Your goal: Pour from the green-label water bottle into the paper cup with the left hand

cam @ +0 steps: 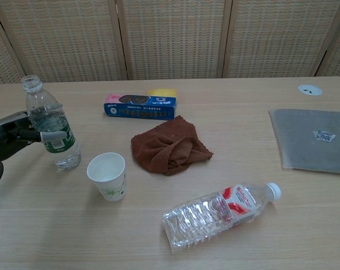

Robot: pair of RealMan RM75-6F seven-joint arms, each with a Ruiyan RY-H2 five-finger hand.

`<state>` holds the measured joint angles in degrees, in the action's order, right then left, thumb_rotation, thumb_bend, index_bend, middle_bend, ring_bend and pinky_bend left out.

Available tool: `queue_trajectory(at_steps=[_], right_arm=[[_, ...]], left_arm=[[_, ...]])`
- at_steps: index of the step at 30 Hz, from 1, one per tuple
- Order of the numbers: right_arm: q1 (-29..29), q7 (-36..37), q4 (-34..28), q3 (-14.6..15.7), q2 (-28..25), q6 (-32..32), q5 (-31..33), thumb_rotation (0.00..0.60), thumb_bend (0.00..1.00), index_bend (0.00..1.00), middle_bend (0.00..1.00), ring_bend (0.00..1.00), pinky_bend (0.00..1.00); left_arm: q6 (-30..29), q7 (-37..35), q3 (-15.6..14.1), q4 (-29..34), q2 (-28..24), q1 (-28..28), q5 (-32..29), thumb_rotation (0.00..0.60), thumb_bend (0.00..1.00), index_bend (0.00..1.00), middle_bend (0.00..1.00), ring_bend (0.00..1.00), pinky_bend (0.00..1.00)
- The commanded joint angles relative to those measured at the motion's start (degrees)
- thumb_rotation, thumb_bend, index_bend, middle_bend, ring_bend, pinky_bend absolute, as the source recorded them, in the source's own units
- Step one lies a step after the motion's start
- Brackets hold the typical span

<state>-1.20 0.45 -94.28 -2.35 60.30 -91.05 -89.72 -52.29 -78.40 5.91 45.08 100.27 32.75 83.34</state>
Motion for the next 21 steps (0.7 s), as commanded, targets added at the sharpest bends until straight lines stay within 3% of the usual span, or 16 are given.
queue_trajectory(at_steps=[1, 4, 6, 11, 21], right_arm=[[-0.13, 0.2, -0.1, 0.12, -0.15, -0.3, -0.34, 0.6, 0.0, 0.0, 0.0, 0.0, 0.0], [-0.6, 0.5, -0.49, 0.49, -0.48, -1.46, -1.56, 0.6, 0.0, 0.0, 0.0, 0.0, 0.0], [-0.84, 0.71, -0.65, 0.64, -0.65, -2.01, -2.04, 0.6, 0.0, 0.0, 0.0, 0.0, 0.0], [-1.24, 1.44, -0.81, 0.85, -0.98, -2.99, -2.89, 0.6, 0.0, 0.0, 0.0, 0.0, 0.0], [-1.21, 2.62, -0.49, 0.88, -1.24, -3.02, -3.17, 0.6, 0.0, 0.0, 0.0, 0.0, 0.0]], left_arm=[[-1.44, -0.68, -2.03, 2.4, -3.22, -0.88, 2.16, 0.6, 0.16, 0.0, 0.0, 0.0, 0.0], [-4.21, 4.25, -6.72, 6.78, -12.61, -1.44, 7.71, 0.6, 0.12, 0.0, 0.0, 0.0, 0.0], [-5.75, 8.35, -7.23, 10.43, -16.87, -2.38, 7.79, 0.6, 0.1, 0.0, 0.0, 0.0, 0.0], [-10.46, 23.05, -6.23, 18.68, -24.51, -7.05, 3.42, 0.6, 0.0, 0.0, 0.0, 0.0, 0.0], [-27.03, 48.77, -3.13, 34.18, -32.46, -17.93, -3.55, 0.6, 0.0, 0.0, 0.0, 0.0, 0.0]])
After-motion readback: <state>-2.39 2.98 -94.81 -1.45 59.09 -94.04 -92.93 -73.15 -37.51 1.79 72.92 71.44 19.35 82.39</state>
